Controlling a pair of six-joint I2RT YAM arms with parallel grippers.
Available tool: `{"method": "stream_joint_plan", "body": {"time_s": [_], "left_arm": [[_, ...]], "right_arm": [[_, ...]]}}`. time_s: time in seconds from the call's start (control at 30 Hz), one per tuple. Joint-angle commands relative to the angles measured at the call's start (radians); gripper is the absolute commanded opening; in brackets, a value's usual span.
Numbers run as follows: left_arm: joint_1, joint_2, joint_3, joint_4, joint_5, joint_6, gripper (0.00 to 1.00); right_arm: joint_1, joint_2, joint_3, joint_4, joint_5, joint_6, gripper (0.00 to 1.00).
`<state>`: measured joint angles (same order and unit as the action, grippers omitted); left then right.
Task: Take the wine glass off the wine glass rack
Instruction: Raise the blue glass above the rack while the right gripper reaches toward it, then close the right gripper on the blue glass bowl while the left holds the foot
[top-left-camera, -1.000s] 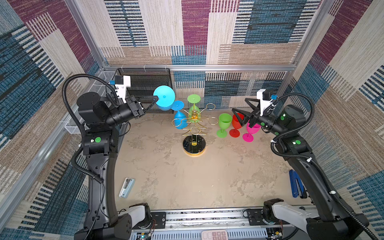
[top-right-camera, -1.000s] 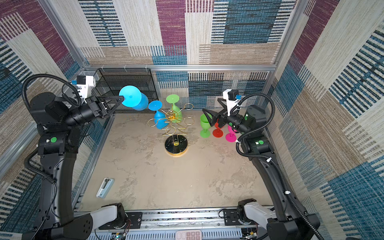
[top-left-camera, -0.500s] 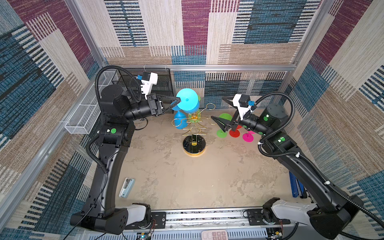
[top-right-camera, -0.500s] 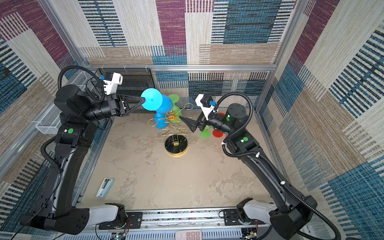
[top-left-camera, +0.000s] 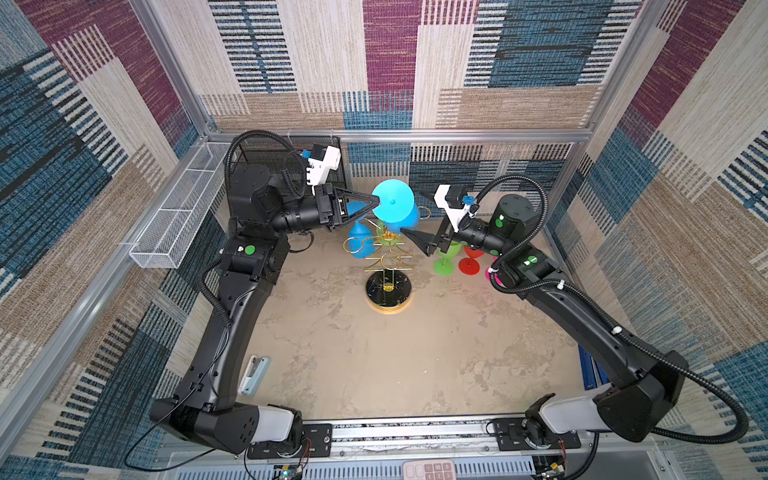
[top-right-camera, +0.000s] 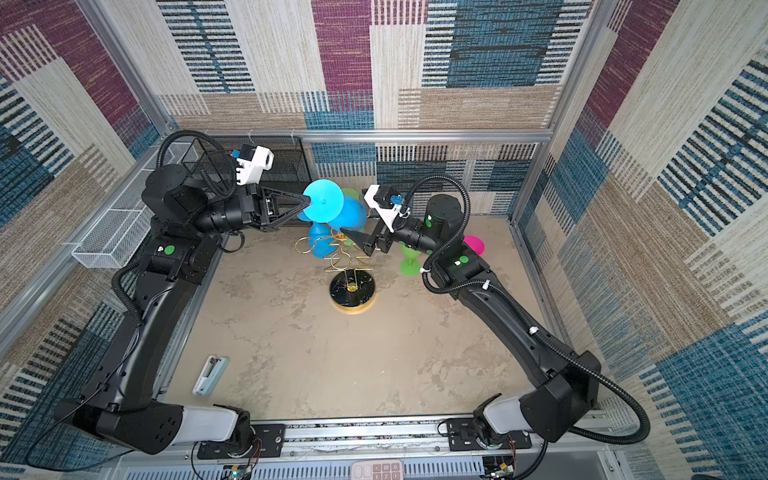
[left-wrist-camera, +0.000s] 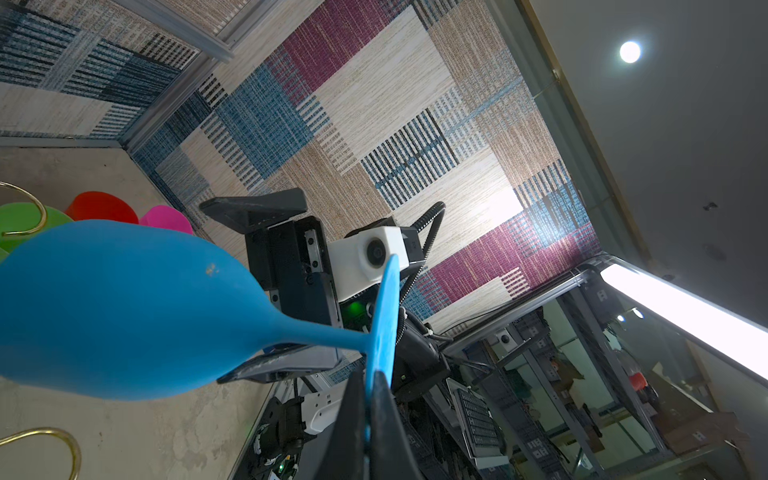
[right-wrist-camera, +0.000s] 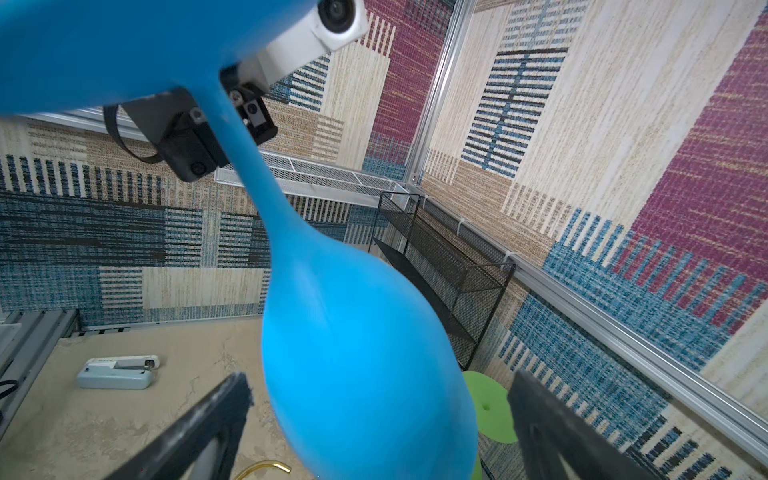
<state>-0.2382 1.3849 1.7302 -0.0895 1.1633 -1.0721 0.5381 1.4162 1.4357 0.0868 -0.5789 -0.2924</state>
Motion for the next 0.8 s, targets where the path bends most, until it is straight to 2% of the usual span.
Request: {"method": "stream_joint_plan", "body": {"time_s": [0.0,0.5,0.77], "left_arm": [[-0.003,0.002,-0.008,0.088,0.023,-0.035,0.0],[-0.007,0.017,-0.049,0.208,0.038,-0.122,0.0],[-0.007,0.037,-0.079,0.312,0.044,-0.193,0.0]], "right_arm": [[0.005,0.026,0.024,0.054,-0.022,-0.013,0.99],[0.032,0.103,0.062,0.09,0.004,0.012,1.0],[0.036,0.087,0.051,0.075,0.03,0.009,0.87]]}}
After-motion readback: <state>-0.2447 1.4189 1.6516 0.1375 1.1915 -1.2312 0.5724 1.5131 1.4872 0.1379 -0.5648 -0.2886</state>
